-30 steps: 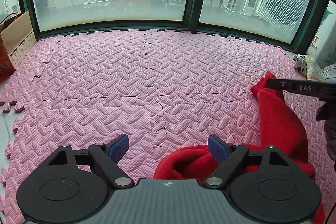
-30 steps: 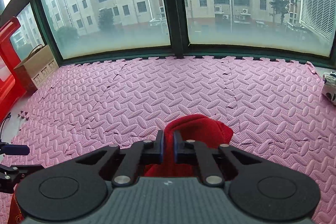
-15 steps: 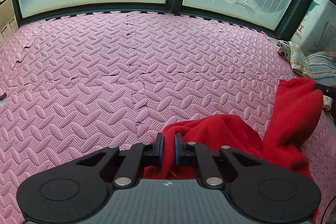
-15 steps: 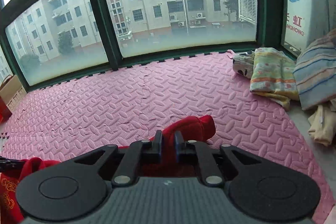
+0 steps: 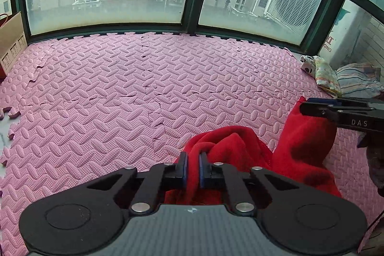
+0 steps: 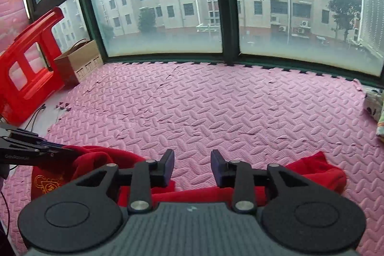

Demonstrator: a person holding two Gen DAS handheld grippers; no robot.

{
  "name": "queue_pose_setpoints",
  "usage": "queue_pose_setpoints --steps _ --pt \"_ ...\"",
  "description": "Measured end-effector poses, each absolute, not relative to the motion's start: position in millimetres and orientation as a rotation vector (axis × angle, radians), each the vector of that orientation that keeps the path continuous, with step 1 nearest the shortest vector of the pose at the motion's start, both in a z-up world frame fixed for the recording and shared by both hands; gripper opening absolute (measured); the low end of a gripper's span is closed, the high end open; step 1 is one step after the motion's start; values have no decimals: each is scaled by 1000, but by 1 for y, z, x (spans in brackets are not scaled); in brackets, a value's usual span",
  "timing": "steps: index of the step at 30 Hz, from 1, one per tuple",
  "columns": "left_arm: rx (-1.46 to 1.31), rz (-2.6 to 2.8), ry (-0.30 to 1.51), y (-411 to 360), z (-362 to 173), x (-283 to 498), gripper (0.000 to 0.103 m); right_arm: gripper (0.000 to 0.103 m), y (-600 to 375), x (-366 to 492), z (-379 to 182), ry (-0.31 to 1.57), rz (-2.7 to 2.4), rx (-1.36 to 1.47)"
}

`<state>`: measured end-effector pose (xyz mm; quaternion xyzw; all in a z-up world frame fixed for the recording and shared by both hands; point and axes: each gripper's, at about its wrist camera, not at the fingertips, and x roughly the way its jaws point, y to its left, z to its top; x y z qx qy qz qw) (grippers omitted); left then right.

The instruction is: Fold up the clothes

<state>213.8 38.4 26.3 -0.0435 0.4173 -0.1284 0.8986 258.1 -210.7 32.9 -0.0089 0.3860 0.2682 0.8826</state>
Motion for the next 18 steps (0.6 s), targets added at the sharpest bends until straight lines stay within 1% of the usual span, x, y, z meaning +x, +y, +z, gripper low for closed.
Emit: queue_pose_setpoints --steps 2,6,7,8,9,10,13,16,17,18 --pt "-92 -268 855 39 27 212 10 37 -186 262 18 861 635 -45" --pt "-104 -273 847 42 27 210 10 37 -158 270 -2 914 660 -120" --pt "-108 -273 848 43 26 210 10 35 -151 273 -8 936 671 -129" --pt "-111 -272 848 44 26 210 10 31 -146 274 -13 953 683 -133" --pt "-114 -271 849 45 26 210 10 17 -143 274 -14 954 687 -146" --pt "-118 -270 850 47 26 210 10 8 -140 274 -13 941 685 -172" --pt "-131 -259 848 51 25 213 10 7 -127 276 -1 838 662 -281" --pt "-146 -250 832 54 28 217 10 7 -106 283 26 649 640 -392" --pt "-150 -245 825 54 29 218 10 9 -99 286 36 586 636 -410" --pt "-153 -239 817 54 30 219 10 15 -94 289 45 528 633 -413"
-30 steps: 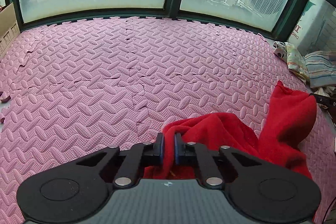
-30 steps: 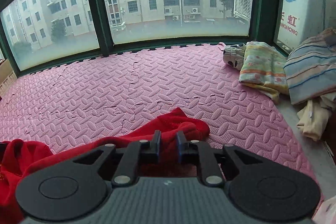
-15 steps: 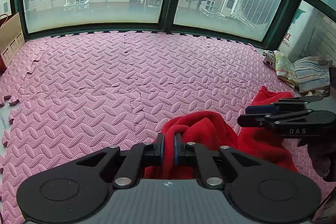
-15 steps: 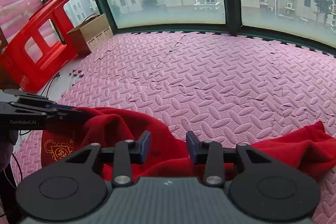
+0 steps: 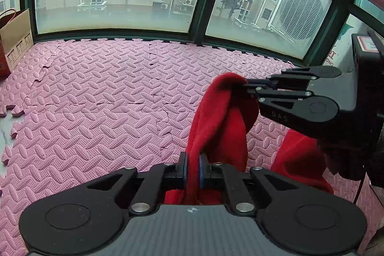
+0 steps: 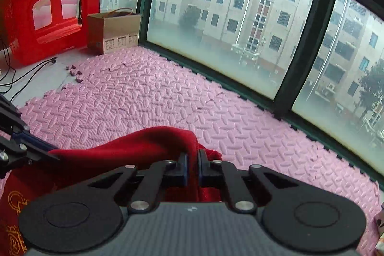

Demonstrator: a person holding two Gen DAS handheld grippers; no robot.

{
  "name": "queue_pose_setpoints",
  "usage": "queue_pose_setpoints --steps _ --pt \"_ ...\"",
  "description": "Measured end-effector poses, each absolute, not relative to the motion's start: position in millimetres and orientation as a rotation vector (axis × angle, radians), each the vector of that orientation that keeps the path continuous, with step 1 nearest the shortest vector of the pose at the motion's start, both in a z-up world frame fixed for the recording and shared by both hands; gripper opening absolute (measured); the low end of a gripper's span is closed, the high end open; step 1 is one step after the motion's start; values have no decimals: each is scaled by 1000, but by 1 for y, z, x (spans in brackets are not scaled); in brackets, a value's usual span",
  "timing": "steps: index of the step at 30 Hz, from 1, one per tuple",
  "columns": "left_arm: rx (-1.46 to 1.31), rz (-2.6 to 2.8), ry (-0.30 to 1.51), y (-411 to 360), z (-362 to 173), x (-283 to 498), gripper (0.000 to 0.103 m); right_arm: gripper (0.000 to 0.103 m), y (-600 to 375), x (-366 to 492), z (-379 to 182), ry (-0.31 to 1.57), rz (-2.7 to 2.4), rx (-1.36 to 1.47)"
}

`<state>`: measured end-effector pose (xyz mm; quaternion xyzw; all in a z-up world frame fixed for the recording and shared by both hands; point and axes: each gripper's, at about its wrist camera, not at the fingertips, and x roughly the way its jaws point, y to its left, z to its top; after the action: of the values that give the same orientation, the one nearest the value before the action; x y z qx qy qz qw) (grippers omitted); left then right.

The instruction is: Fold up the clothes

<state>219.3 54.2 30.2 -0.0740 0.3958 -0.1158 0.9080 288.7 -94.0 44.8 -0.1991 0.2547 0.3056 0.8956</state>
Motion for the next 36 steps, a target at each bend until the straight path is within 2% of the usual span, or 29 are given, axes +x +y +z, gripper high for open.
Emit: queue_pose_setpoints --steps 1,2,3,5,6,7,11,14,18,20,22,31,36 --pt "-154 -236 813 54 31 220 12 31 -89 292 54 489 626 -408" --pt "-152 -221 811 56 31 222 14 36 -85 296 62 465 615 -398" --pt "-149 -202 811 57 30 223 15 37 -84 298 68 451 610 -387" --pt "-147 -164 813 61 28 226 26 39 -87 300 76 437 607 -364" --pt "-148 -144 817 64 26 228 38 42 -91 300 76 456 602 -352" --pt "-149 -133 822 66 24 229 44 43 -96 299 72 492 598 -344" --pt "-155 -100 863 72 11 236 51 42 -111 293 39 691 647 -295" --pt "-148 -75 895 74 1 241 51 42 -113 281 13 806 696 -272" --pt "-121 -57 931 71 -14 246 46 42 -113 268 -8 881 733 -263" --pt "-114 -56 954 70 -22 249 21 41 -112 261 -14 897 745 -265" --pt "-95 -48 952 68 -25 249 11 41 -111 260 -19 902 720 -281" --pt "-39 -15 925 62 -25 249 8 44 -121 256 -3 858 730 -161" --pt "-35 6 913 67 -23 246 8 47 -97 247 -17 863 725 -253"
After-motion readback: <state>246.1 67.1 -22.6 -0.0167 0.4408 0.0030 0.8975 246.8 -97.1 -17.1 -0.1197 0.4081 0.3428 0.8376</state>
